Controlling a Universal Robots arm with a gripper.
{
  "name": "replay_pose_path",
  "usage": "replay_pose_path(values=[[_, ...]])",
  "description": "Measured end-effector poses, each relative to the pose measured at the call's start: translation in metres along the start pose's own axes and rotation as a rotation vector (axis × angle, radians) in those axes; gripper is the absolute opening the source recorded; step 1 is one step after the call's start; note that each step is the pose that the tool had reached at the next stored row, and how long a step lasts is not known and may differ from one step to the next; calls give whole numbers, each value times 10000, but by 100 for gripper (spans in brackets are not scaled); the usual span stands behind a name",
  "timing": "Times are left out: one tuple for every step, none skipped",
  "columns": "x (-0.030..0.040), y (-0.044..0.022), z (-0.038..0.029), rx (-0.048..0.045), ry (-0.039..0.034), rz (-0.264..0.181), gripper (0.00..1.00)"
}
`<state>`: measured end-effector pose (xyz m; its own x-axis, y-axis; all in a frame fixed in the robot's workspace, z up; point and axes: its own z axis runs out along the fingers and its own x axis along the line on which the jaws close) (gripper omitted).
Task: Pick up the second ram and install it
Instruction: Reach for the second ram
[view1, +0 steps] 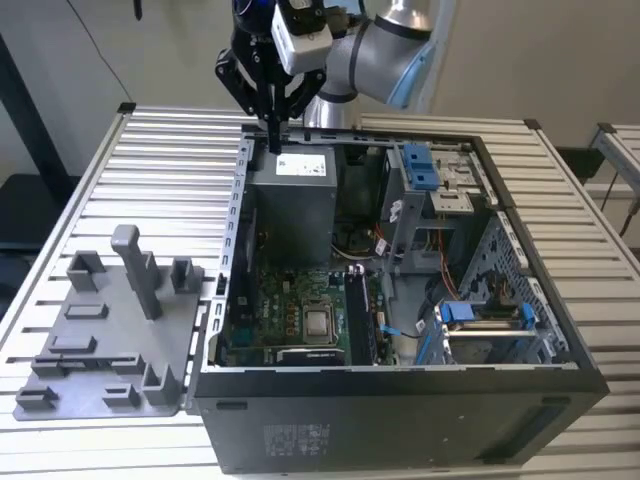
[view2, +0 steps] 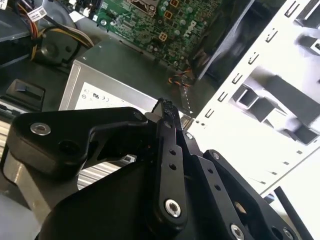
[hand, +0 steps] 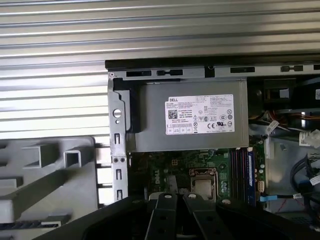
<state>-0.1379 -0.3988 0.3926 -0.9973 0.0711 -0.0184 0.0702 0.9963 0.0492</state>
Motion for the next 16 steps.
replay_pose_path(values=[[19,-1,0,0,-1,0,11],[38,-3,-1,1,0,0,11],[54,-4,-1,0,0,-1,11],[69,-5,-1,0,0,-1,11],[87,-6,-1,-1,-1,-1,11],[107,-8,-2,0,0,-2,11],[127,-9,-3,0,0,-3,11],[150,-11,-3,0,0,-3,11],[171,-12,-3,-1,0,-5,11],[183,-13,-4,0,3,-6,11],[188,-13,-4,-1,3,-7,11],[195,-13,-4,0,4,-8,11],[200,-14,-4,0,4,-8,11],[205,-14,-4,0,5,-9,11],[212,-15,-4,-1,4,-9,11],[220,-16,-3,0,4,-10,11]])
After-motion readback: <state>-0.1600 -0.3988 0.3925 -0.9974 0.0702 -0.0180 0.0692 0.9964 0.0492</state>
